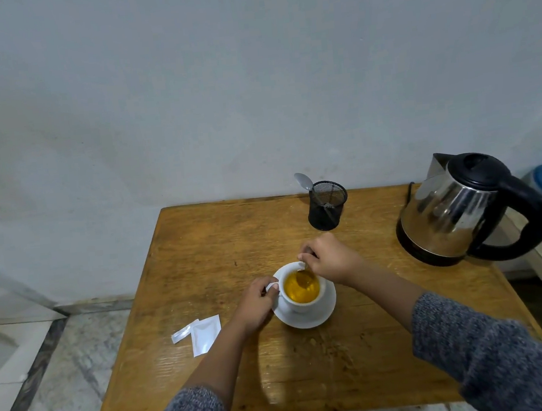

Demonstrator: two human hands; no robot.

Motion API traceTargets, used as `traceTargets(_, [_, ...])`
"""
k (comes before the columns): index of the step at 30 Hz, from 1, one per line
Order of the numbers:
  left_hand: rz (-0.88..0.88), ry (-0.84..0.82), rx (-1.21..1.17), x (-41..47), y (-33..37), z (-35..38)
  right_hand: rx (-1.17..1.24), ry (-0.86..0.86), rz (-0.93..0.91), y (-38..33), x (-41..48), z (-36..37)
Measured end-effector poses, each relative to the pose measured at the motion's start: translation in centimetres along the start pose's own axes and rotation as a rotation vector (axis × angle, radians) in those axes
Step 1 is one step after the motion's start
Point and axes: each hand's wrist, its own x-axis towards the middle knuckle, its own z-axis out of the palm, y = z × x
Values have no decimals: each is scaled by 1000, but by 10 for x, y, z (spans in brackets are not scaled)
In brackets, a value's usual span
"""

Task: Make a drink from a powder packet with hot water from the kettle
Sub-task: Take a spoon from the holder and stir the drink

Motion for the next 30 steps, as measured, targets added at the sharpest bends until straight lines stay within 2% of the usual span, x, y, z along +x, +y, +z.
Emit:
traceTargets(6, [-5,-11,35,-3,7,-1,-46,-68,-64,5,-11,-3])
traceTargets(12, [33,-25,106,-3,13,-3,-24,-20,-242,6,-25,-22])
traceTargets(21, [31,14,197,-6,19,0,35,29,-365,12,-35,-36])
traceTargets(25, [29,17,195,-6,17,1,233,152,-198,19,-36,-38])
traceTargets(30, [48,59,172,-9,20,4,820,389,100,57,-40,-42])
